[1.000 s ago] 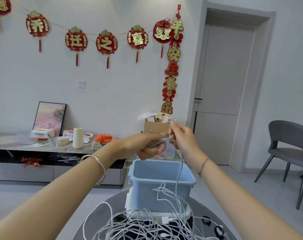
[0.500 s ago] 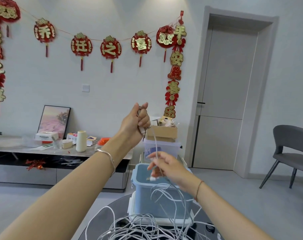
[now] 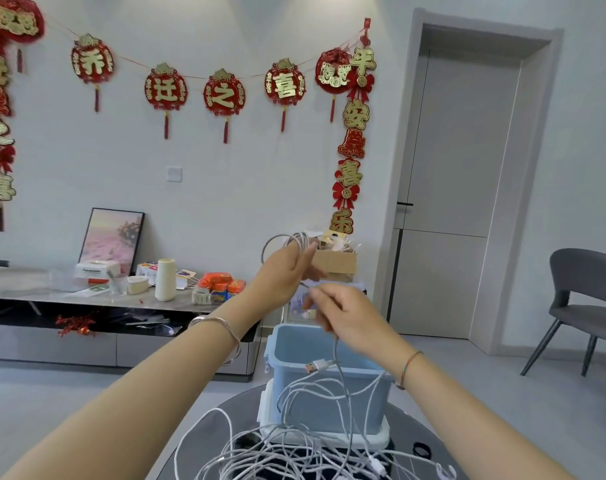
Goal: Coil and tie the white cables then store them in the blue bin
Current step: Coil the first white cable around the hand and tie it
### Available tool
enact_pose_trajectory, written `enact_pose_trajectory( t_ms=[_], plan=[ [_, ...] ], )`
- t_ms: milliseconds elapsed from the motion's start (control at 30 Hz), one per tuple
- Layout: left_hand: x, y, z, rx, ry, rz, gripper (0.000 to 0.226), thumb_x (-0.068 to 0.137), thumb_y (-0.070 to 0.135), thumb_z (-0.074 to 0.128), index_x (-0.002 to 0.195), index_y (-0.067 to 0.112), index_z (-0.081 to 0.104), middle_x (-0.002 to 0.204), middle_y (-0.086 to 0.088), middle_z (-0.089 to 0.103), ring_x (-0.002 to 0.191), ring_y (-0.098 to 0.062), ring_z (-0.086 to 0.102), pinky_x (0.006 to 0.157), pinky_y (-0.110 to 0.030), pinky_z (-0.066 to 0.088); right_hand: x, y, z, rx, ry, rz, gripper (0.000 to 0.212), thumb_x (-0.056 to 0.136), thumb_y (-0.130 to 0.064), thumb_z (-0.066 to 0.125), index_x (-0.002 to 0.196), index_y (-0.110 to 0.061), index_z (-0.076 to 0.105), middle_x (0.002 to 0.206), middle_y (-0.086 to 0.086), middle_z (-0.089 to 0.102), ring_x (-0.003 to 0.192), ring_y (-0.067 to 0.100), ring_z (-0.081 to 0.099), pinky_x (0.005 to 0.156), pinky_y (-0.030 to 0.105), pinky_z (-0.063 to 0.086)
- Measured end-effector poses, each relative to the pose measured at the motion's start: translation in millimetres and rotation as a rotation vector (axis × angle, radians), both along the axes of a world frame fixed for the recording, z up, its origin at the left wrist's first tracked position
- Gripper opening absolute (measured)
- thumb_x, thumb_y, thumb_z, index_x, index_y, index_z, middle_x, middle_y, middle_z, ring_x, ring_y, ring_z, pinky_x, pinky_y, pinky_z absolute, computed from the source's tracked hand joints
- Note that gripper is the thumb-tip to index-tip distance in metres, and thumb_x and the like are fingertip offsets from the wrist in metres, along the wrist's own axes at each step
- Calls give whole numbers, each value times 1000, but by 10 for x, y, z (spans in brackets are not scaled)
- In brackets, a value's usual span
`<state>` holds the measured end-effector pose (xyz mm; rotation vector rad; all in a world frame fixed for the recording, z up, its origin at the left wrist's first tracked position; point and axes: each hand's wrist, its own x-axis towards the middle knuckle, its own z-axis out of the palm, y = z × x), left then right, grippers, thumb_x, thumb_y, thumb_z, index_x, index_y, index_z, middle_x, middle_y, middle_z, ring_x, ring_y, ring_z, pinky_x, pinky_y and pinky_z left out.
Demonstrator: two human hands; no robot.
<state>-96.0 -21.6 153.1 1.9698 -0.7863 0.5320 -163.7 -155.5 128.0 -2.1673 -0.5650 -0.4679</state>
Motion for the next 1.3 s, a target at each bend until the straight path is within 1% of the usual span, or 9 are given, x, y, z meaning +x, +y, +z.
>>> enact_pose_trajectory(
  t_ms=[167, 333, 467, 600, 800, 933, 1067, 1200, 1300],
  plan=[
    [-146, 68, 58, 382, -97, 106, 47, 102, 39, 27, 78, 9, 54, 61, 5, 52, 62, -14, 53, 69, -32, 42, 30, -76, 137, 243, -66, -87, 43, 102, -27, 37, 75, -4, 62, 43, -8, 40, 34, 1, 37, 43, 9, 30],
    [-97, 181, 91, 209, 183, -62, 49, 102, 38, 34, 71, 6, 56, 40, 9, 37, 37, -5, 32, 47, -19, 28, 122, -176, 71, 518, 159, 28, 29, 100, -22, 43, 80, -9, 58, 64, 2, 59, 57, 13, 58, 56, 20, 51],
    [23, 259, -11, 108, 335, -107, 48, 101, 42, 36, 66, 10, 45, 42, 6, 33, 42, -12, 26, 45, -20, 28, 148, -310, -241, 340, 309, 36, 31, 97, -33, 46, 102, -10, 67, 104, 6, 71, 99, 20, 64, 92, 30, 48],
    [101, 211, -70, -19, 421, -127, 52, 101, 41, 35, 56, 15, 39, 42, 5, 33, 40, -12, 27, 46, -24, 26, 76, -281, -287, 237, 366, 180, 43, 89, -44, 48, 117, -15, 63, 116, -4, 68, 113, 10, 60, 102, 26, 41],
    [21, 146, -25, -213, 558, -208, 49, 103, 34, 31, 59, 15, 39, 39, 9, 25, 34, -9, 19, 40, -20, 21, -8, -187, -21, 323, 231, 208, 27, 99, -16, 42, 86, -5, 63, 58, 0, 54, 56, 12, 57, 71, 24, 55],
    [-133, 162, 34, -201, 697, -422, 48, 102, 44, 25, 65, 17, 39, 40, 12, 20, 36, -6, 16, 42, -20, 17, 64, -238, 153, 406, 60, 51, 27, 99, -24, 44, 87, -11, 64, 51, -5, 33, 45, 11, 31, 45, 22, 34],
    [-317, 144, 167, -281, 850, -724, 50, 98, 42, 33, 54, 21, 44, 39, 12, 19, 37, -7, 11, 38, -17, 17, 137, -204, 211, 524, 15, -20, 19, 95, -26, 52, 84, -15, 63, 41, -15, 44, 39, 7, 28, 39, 17, 26],
    [-349, 100, 296, -694, 970, -1128, 45, 98, 36, 37, 59, 16, 48, 45, 9, 18, 37, -7, 14, 34, -17, 25, 207, -87, 85, 659, 172, 77, 35, 96, -34, 46, 71, -12, 56, 42, -7, 38, 34, 6, 26, 36, 16, 25],
    [-213, 74, 419, -1013, 781, -982, 47, 104, 36, 26, 64, 18, 43, 42, 6, 21, 31, -6, 20, 36, -15, 27, 189, 37, -69, 588, 240, 135, 36, 101, -30, 38, 84, -7, 59, 49, 0, 41, 37, 9, 31, 40, 19, 32]
  ],
)
